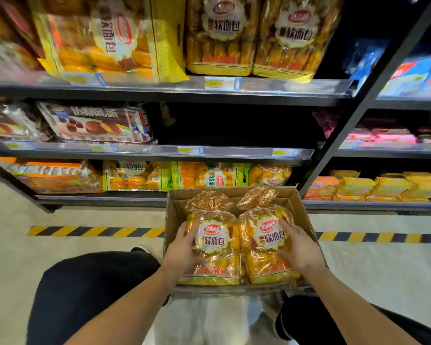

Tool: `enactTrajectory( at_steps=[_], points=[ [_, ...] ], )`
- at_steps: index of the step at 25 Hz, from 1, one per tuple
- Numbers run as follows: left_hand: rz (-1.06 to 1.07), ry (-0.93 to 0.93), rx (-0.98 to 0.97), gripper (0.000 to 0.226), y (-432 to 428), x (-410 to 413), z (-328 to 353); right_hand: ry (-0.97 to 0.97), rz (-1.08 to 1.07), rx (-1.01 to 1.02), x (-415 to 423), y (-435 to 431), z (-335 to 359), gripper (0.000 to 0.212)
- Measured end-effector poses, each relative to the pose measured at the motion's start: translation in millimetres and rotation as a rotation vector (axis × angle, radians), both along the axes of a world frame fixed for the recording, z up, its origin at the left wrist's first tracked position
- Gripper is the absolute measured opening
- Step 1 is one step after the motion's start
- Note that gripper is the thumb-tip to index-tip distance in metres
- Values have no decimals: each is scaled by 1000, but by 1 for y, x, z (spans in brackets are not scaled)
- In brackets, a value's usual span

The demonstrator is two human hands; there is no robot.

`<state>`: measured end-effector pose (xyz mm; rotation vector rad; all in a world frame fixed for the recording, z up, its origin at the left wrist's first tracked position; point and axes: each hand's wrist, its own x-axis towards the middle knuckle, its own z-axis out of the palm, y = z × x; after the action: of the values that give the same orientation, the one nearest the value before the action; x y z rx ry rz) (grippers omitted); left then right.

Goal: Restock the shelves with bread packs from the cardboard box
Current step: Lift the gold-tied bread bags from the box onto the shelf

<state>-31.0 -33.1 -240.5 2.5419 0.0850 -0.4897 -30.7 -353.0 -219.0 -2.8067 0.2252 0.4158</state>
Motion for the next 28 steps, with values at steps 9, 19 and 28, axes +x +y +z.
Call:
enactTrajectory(
  at_steps=[9,19,28],
  points=[
    [-3,-331,-69,119,3,3,63,-362,-97,108,-18,5,55,88],
    [-9,-697,-153,112,11,90,214,-724,-152,266,53,6,188,91],
    [-21,-784,-139,112,10,183,295,-860,-94,307,139,-4,263,92]
  ],
)
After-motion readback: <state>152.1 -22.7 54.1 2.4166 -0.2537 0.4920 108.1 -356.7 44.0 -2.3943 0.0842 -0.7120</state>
